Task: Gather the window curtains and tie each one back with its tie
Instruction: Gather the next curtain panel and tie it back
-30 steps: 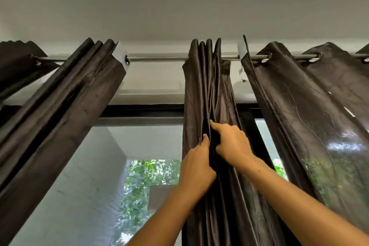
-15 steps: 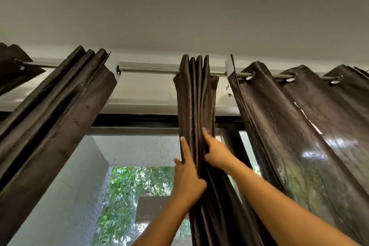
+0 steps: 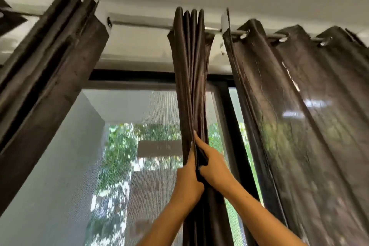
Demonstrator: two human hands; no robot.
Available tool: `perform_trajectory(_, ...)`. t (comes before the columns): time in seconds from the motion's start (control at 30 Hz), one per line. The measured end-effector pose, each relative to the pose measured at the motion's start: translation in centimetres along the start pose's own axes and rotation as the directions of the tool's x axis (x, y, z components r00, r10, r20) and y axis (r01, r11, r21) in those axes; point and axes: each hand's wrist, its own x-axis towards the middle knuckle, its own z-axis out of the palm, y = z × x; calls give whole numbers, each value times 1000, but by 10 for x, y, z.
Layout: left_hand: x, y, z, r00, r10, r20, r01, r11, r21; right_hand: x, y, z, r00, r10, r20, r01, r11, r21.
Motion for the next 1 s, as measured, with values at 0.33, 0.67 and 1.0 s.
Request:
perform_trajectory(0.33,-168,-26,34,981,-194,-10,193,980,-51,-181,-8,55,974,213,77,-206,975,-86)
perform_trajectory(0.67,-289,-51,64,938,-321,130,325,946,-10,-296,7,85,937,346,56,-328,921,-211)
perform_trajectory(1.0,-334,-52,56,962,-261,76,263,965,-14,-368,4,84,935,265,-234,-327,900,-289)
